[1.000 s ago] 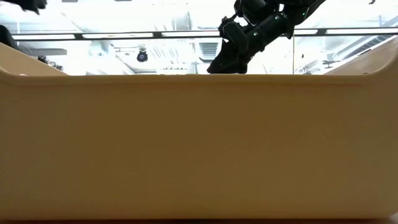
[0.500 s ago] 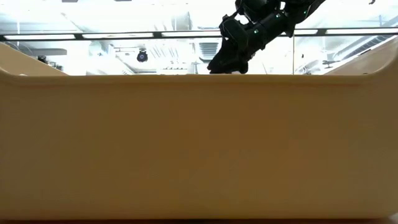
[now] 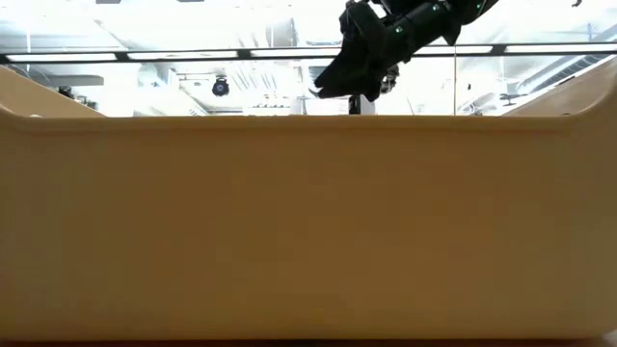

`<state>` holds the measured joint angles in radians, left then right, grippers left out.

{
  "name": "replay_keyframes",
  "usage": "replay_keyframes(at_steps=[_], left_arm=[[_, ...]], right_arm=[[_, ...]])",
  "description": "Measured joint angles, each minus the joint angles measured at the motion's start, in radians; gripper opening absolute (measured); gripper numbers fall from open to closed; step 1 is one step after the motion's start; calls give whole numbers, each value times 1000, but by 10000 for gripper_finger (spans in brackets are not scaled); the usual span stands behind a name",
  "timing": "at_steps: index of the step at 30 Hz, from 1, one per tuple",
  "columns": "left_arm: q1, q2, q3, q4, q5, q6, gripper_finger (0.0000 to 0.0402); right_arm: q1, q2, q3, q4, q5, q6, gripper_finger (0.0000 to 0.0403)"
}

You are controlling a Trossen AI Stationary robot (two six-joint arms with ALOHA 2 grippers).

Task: Sort batteries
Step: Put the black battery into the yellow bin

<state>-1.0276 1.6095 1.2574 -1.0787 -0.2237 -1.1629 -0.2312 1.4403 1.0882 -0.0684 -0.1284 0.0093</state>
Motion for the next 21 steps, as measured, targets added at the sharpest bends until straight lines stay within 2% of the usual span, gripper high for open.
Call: replay_keyframes(at_steps=[9, 14, 21], left_arm=[[-53, 26, -43, 41, -3, -131, 116], [-107, 26, -62, 56, -5, -271, 116], [-152, 26, -114, 101, -81, -332, 116]], right_arm=[[11, 0, -2, -1, 0, 25, 164], [23, 0, -3, -1, -1, 41, 163], [33, 0, -3, -2, -1, 42, 171]])
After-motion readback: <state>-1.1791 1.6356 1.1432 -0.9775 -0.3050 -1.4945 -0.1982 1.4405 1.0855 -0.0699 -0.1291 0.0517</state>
